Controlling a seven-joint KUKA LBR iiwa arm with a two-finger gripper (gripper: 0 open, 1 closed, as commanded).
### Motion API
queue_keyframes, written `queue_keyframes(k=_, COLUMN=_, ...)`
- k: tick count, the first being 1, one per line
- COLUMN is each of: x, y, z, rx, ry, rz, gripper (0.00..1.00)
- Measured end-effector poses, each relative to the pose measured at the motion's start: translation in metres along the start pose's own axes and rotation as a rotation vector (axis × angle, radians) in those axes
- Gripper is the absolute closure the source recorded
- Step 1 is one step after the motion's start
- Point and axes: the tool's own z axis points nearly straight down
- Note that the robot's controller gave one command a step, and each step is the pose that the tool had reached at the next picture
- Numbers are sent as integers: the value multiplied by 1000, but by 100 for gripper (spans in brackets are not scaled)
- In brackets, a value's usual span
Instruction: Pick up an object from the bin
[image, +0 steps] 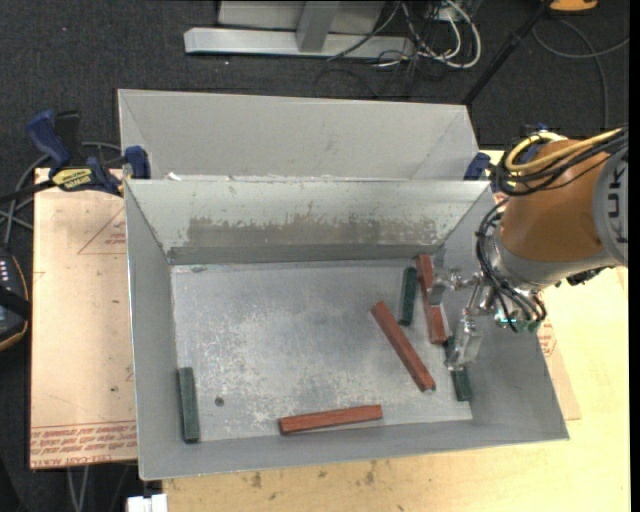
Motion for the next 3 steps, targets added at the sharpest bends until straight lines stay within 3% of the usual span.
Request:
queue_keyframes(k=1, x=-35, y=-26, z=72, rx=1, ry=-13, rz=-52, gripper=0)
queue_keyframes(k=2, x=-53, y=-6, z=72, rx=-36, ry=2, rz=-829, gripper=0)
queue_keyframes(k=3, x=-11, y=76, z=63, rx=-2, ry=-7, rz=-900, gripper=0)
